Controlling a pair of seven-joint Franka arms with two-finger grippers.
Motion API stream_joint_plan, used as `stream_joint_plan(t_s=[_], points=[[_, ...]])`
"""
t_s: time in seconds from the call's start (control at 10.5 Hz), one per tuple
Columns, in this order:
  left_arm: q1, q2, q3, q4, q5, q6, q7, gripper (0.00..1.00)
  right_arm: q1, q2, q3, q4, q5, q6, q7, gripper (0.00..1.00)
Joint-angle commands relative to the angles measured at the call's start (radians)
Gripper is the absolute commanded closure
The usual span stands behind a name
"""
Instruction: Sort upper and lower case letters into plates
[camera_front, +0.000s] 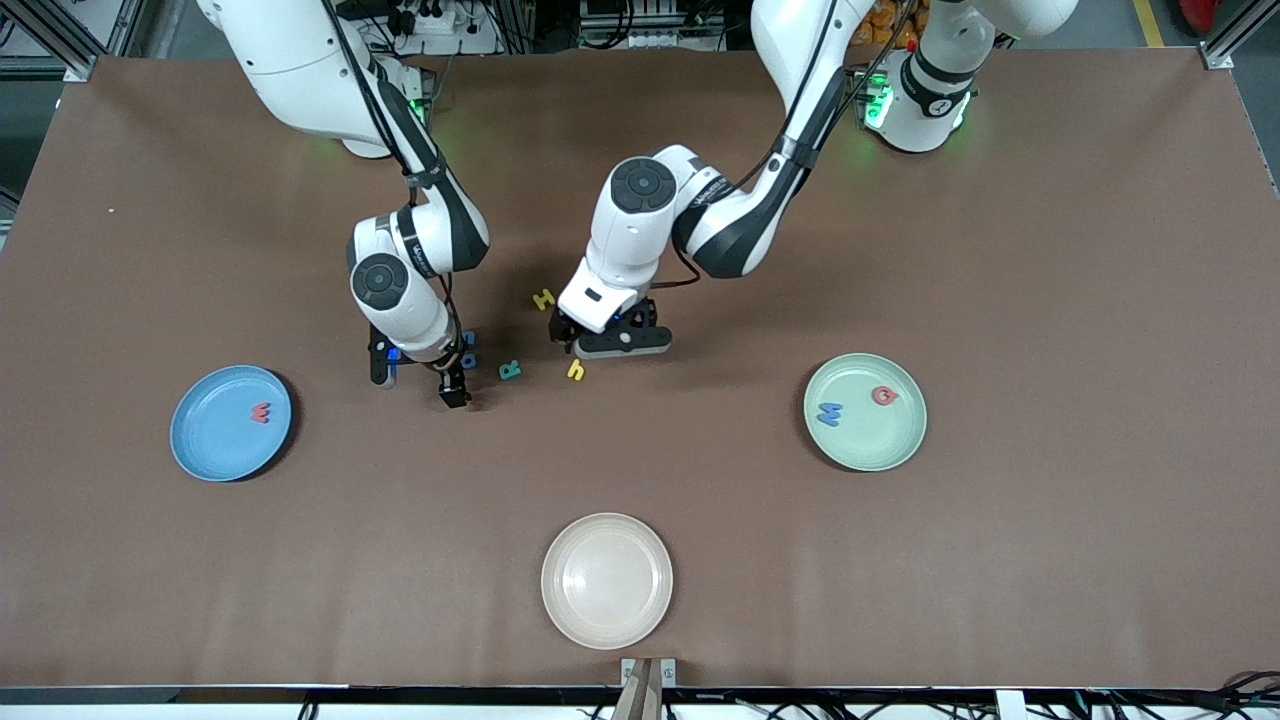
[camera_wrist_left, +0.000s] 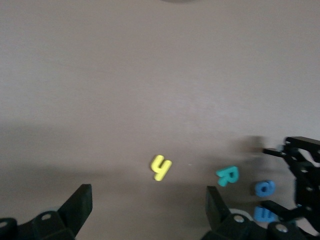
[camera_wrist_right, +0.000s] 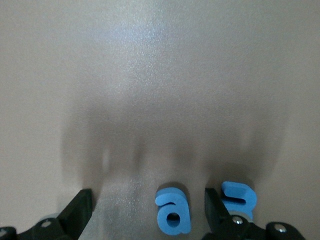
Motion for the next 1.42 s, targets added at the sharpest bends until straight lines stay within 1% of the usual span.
stream_joint_plan(t_s=[0.0,0.09,0.19,0.28,0.47,0.57,0.66,0.76,0.85,1.04,1.14,1.23,1.33], points=[[-0.040,0.001,-0.018,-0.063,0.000,0.146,-0.025,0.00,0.009,0.010,-0.001,0.011,0.015,0.004,-0.005,0.97],[-0.063,0.001,-0.016,-0.072,0.024,0.168,-0.023,0.00,0.009,0.010,-0.001,0.010,0.012,-0.001,-0.008,1.00],[-0.066,0.000,-0.019,-0.083,0.108,0.206,-0.019,0.00,0.009,0.010,-0.001,0.010,0.011,-0.003,-0.008,1.00],[-0.066,0.000,-0.021,-0.106,0.211,0.215,-0.005,0.00,0.009,0.009,-0.001,0.010,0.011,-0.006,-0.008,1.00],[-0.065,-0.006,-0.053,-0.138,0.433,0.217,0.003,0.00,0.009,0.005,-0.001,0.011,0.011,-0.006,-0.008,1.00],[-0.057,-0.020,-0.056,-0.163,0.548,0.217,0.010,0.00,0.009,0.004,-0.001,0.014,0.012,-0.006,-0.007,1.00],[-0.043,-0.022,-0.059,-0.163,0.619,0.222,0.012,0.00,0.009,0.004,-0.001,0.030,0.012,-0.006,0.001,1.00],[-0.043,-0.020,-0.070,-0.163,0.649,0.244,0.007,0.00,0.013,0.007,0.002,0.045,0.017,-0.003,0.004,1.00],[-0.045,-0.017,-0.073,-0.167,0.650,0.278,0.004,0.00,0.033,0.012,0.009,0.057,0.024,0.005,0.013,1.00],[-0.045,-0.006,-0.074,-0.169,0.704,0.338,-0.008,0.00,0.077,0.025,0.014,0.068,0.098,0.023,0.022,1.00],[-0.042,-0.017,-0.079,-0.180,0.706,0.341,-0.037,0.00,0.105,0.033,0.014,0.088,0.147,0.033,0.027,1.00],[-0.037,-0.043,-0.079,-0.219,0.707,0.346,-0.051,0.00,0.126,0.042,0.014,0.109,0.174,0.033,0.034,1.00],[-0.028,-0.060,-0.087,-0.241,0.707,0.346,-0.051,0.00,0.127,0.042,0.013,0.114,0.176,0.030,0.034,1.00]])
